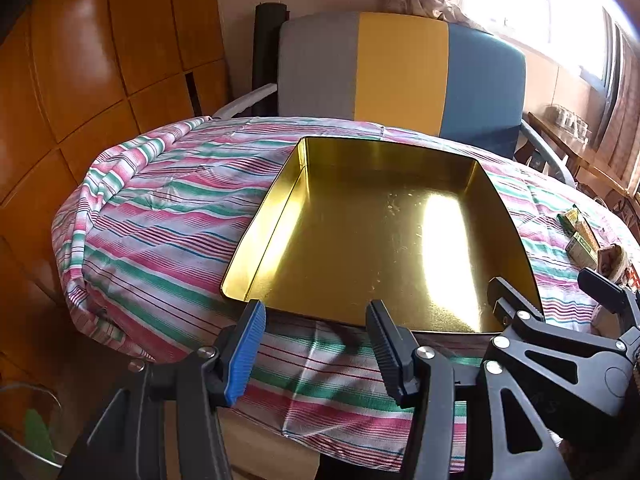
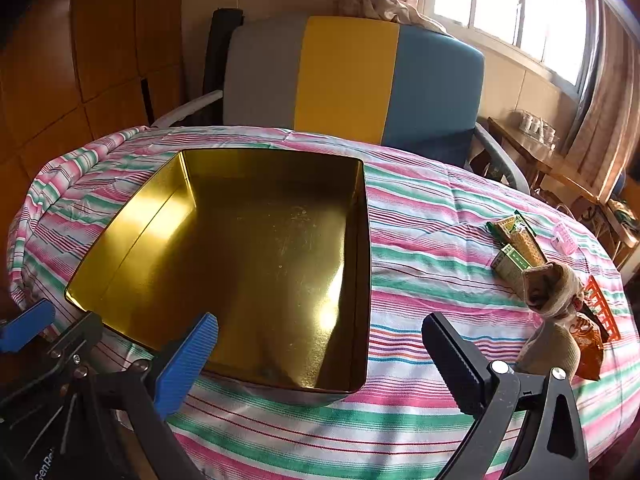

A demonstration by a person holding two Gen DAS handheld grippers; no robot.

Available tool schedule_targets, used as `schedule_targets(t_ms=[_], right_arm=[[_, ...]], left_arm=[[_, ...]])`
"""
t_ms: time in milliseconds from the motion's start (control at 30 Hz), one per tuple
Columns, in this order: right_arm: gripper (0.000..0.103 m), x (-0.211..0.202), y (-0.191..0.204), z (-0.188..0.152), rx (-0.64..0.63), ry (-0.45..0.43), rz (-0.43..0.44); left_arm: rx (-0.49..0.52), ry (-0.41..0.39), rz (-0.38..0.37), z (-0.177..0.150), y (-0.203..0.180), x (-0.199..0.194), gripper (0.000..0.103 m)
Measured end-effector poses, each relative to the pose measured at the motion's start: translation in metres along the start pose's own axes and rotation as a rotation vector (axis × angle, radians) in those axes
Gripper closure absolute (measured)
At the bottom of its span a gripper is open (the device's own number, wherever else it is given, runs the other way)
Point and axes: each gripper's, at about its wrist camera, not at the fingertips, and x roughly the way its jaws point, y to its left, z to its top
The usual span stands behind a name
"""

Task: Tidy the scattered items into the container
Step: 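Swing both tools from the gold tray toward the scattered items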

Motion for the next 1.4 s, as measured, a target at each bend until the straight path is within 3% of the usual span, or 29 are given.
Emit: schedule_targets(t_ms=[367, 567, 800, 1000, 1100, 1200, 1400], right_arm=[[0.0, 0.0, -0.009, -0.003, 0.033, 0.011, 0.0], [0.0, 0.002, -0.027, -0.008, 0.06, 0.016, -0.018], [0.0, 0.001, -0.08, -0.025, 0.159, 0.024, -0.003], [0.0, -0.013, -0.171, -0.053, 0.352, 0.008, 0.023], [0.0, -0.021, -0.224, -0.071, 0.478, 0.001, 0.034], [0.0, -0.025, -0.267, -0.086, 0.593, -0.003, 0.105], [0.0, -0.014, -0.298, -0.081, 0.653, -0.025, 0.233]], left_arm=[[0.036, 0.04, 0.015, -0.006, -0.016, 0.005, 0.05], [0.075, 0.046, -0.024, -0.01, -0.032, 0.005, 0.05], [0.209, 0.069, -0.248, -0.019, -0.07, 0.001, 0.05], [0.342, 0.087, -0.456, -0.027, -0.109, -0.005, 0.049], [0.402, 0.092, -0.509, -0.031, -0.128, -0.007, 0.049], [0.452, 0.104, -0.548, -0.034, -0.147, -0.007, 0.049], [0.531, 0.147, -0.595, -0.041, -0.173, -0.002, 0.049]])
